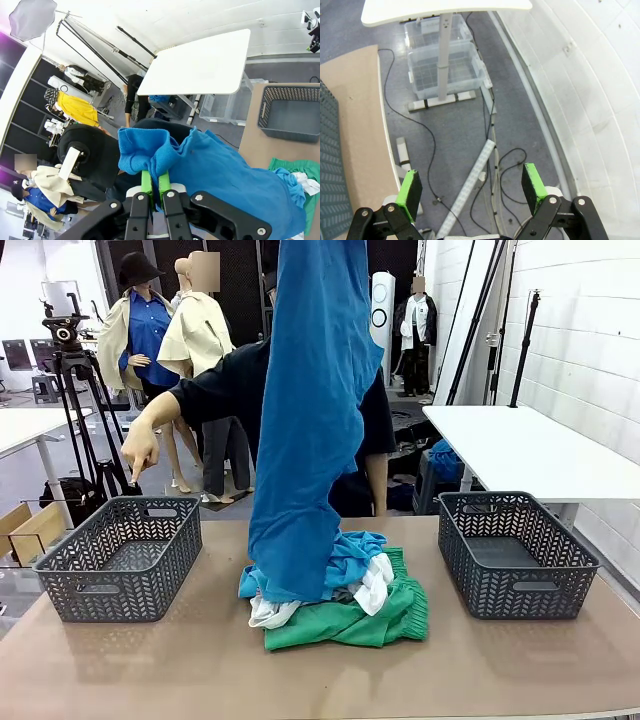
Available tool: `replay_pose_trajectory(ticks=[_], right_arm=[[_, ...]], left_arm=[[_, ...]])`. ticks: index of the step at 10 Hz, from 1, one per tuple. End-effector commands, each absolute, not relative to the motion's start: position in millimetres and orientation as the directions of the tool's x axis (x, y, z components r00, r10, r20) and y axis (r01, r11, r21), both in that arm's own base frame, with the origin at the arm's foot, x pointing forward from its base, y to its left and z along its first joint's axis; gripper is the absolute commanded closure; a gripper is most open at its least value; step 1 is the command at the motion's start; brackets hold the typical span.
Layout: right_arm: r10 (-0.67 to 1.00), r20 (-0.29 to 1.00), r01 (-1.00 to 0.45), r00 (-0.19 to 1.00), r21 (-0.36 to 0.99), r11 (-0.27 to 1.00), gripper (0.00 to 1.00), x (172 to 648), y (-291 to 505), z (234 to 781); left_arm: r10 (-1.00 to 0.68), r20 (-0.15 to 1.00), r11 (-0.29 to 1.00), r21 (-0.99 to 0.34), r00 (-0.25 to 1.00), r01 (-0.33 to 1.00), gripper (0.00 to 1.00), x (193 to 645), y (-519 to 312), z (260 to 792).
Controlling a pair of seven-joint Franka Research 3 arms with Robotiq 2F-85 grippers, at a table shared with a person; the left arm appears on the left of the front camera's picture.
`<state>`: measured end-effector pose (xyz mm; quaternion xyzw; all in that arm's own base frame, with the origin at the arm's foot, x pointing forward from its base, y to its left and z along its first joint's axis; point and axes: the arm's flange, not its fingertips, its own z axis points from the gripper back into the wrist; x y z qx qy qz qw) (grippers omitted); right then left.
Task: Sort the tops and bottoms.
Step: Sort the clothes according to human instructions.
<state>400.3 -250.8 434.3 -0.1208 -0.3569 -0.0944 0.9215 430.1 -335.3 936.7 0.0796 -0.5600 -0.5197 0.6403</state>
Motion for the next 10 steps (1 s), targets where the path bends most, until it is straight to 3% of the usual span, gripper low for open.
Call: replay_pose_trajectory(ticks=[1, 8, 10], right_arm=[[-0.084, 0.674, 0.256, 0.734, -0.160, 0.953, 0.00, 401, -253, 436], [-0.084, 0.674, 0.256, 0.734, -0.160, 0.953, 0.00, 401, -253, 436], [-0.084, 0.674, 0.256, 0.734, -0.160, 0.953, 0.00, 401, -253, 436]], left_arm=[[-0.748, 0.640, 0.454, 0.688, -0.177, 0.566, 1.00, 428, -333, 941], [-0.755, 0.634, 0.447, 0.684, -0.167, 0.576, 1.00, 430, -335, 937], [-0.779, 0.613, 0.526, 0.755, -0.135, 0.393, 1.00, 455, -289, 960]])
